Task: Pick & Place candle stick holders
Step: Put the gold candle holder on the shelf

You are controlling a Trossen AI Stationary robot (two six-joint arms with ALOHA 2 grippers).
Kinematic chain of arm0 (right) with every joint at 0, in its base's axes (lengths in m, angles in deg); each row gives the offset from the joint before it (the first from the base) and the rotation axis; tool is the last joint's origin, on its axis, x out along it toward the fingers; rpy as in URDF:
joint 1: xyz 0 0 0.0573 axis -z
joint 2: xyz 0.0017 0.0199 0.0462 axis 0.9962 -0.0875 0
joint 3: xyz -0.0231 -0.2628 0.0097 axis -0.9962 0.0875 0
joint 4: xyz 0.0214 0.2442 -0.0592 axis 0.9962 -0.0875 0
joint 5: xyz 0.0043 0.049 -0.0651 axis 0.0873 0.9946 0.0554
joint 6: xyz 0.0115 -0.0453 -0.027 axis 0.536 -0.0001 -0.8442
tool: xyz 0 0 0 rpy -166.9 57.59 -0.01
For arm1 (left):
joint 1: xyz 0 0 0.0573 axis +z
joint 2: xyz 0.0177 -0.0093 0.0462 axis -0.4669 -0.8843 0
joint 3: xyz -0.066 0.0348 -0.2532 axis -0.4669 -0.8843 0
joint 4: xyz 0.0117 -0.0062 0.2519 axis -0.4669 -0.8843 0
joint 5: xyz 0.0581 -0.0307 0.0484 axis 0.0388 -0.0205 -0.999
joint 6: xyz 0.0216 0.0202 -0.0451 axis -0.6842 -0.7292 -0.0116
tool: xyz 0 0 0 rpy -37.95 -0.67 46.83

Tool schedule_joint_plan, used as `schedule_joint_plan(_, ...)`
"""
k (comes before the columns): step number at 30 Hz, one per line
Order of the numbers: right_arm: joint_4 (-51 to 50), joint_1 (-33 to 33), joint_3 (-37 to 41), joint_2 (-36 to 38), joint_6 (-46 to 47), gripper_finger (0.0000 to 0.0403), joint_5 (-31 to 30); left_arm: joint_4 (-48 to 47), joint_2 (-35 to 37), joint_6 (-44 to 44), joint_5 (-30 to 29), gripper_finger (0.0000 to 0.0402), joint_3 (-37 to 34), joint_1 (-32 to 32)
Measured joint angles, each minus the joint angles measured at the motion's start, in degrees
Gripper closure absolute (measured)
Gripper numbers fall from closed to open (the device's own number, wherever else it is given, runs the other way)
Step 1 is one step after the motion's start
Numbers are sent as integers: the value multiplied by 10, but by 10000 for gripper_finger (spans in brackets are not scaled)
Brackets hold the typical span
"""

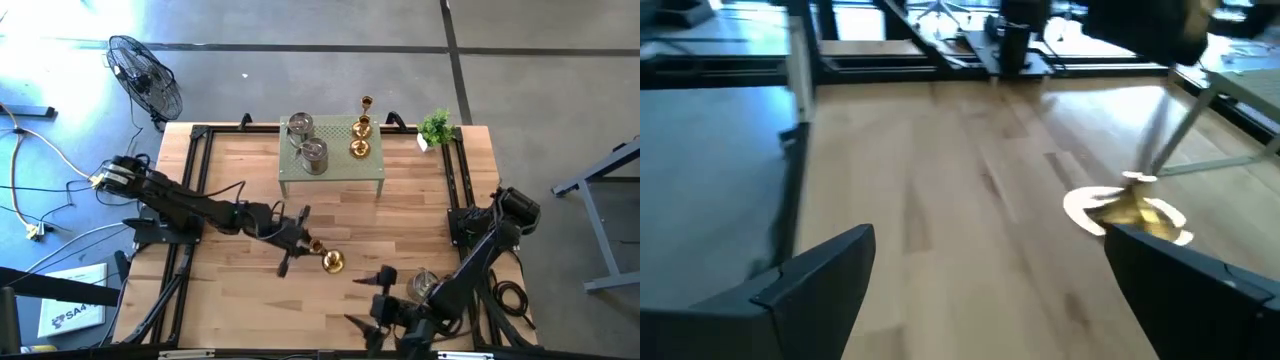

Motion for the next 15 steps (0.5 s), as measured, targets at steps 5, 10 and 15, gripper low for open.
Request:
schedule_joint_plan(5,1,40,0,0,0,13,33,3,-7,-29,3,394,10,-26)
schedule_joint_plan(10,18,79,0,0,-30,14,74,2,-11,-32,-1,394,10,-28)
schedule_joint_plan(15,84,108,0,0,-106,14,125,2,-24,-32,-1,394,10,-28)
